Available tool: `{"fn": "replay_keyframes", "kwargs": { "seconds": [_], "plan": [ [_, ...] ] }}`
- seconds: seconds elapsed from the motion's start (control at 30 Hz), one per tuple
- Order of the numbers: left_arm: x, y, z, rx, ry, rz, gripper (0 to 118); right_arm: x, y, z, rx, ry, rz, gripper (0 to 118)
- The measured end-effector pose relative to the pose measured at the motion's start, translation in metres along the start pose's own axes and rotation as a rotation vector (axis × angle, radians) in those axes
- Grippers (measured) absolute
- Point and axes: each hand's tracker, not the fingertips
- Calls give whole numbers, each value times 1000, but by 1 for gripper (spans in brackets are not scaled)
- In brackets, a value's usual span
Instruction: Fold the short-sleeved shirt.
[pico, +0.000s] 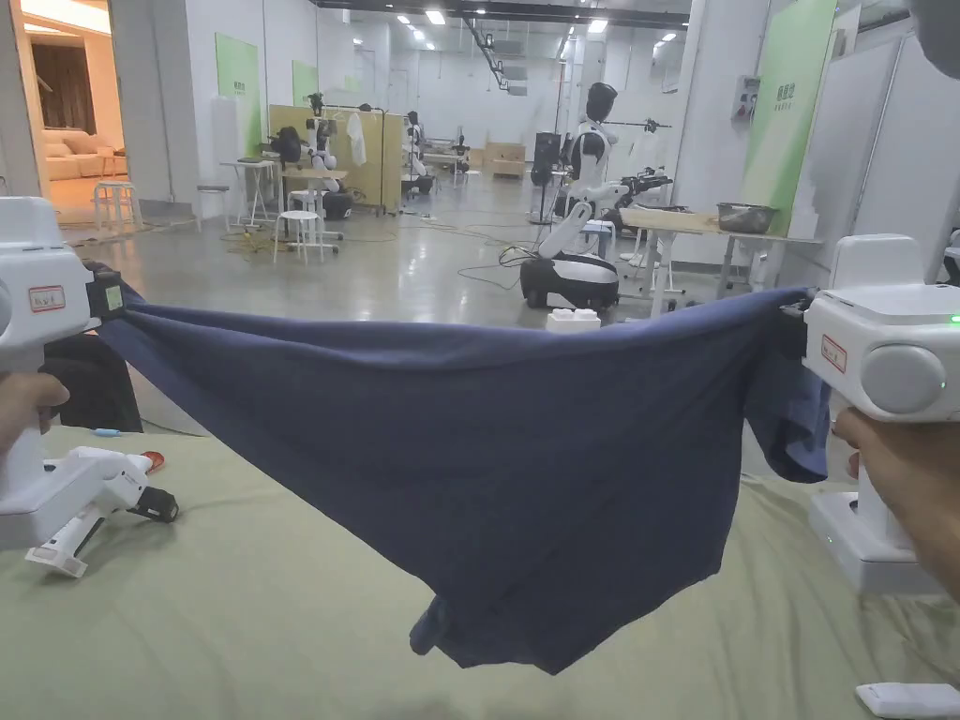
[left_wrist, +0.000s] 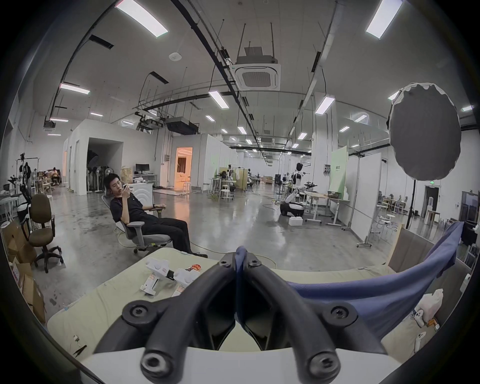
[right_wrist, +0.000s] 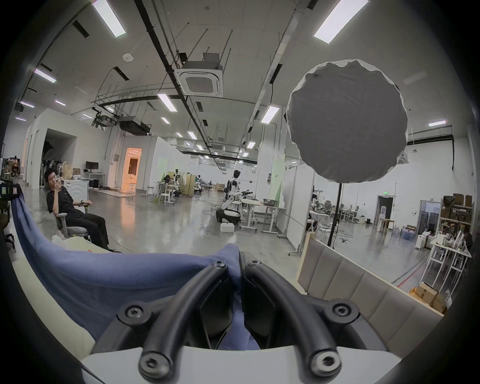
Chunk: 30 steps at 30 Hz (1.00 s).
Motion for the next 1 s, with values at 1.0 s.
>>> {"fn": "replay_keyframes", "kwargs": {
  "seconds": [1.0],
  "plan": [
    [-58, -391, 170, -653, 11, 68, 0, -12, -378, 194, -639, 73, 110, 4]
  ]
}}
